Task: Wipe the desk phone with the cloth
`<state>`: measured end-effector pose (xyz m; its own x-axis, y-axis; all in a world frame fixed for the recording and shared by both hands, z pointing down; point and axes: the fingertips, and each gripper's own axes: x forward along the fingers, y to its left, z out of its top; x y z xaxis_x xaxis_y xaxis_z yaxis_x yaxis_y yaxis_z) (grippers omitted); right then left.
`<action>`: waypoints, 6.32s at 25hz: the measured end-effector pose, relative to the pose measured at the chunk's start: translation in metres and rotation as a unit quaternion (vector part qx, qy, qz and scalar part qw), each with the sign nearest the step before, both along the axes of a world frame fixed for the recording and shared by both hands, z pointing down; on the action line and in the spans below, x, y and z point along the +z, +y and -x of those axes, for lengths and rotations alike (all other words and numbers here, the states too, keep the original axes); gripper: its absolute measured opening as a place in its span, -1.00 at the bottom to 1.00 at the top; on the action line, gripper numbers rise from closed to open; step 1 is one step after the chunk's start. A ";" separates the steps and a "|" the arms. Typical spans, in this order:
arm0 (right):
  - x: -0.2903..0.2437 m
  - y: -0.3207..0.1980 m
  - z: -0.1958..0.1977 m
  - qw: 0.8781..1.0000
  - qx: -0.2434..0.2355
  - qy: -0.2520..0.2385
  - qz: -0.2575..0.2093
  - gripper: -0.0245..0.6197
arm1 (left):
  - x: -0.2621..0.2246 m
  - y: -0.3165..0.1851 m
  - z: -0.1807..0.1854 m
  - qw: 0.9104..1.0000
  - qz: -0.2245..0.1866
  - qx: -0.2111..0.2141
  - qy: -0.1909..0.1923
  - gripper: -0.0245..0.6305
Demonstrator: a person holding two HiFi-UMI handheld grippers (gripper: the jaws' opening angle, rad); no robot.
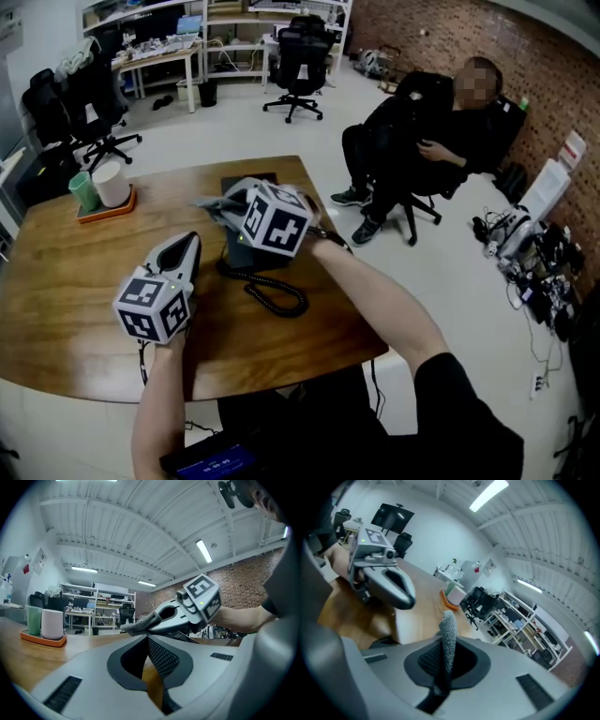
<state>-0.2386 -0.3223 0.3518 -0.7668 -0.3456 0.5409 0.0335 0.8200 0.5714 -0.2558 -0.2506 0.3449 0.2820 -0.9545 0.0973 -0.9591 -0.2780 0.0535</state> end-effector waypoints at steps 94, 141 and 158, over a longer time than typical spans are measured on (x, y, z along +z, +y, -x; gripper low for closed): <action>-0.023 -0.070 -0.024 0.993 0.077 -0.003 -0.085 -0.85 | 0.003 0.000 -0.008 1.000 0.008 0.006 0.000 -0.95; 0.051 0.066 -0.085 0.966 -0.165 0.163 -0.117 -0.84 | 0.029 -0.013 -0.004 1.000 0.000 0.004 0.003 -0.95; -0.013 -0.049 -0.040 0.988 0.027 0.062 -0.136 -0.85 | 0.003 0.003 0.000 1.000 0.012 0.001 -0.004 -0.95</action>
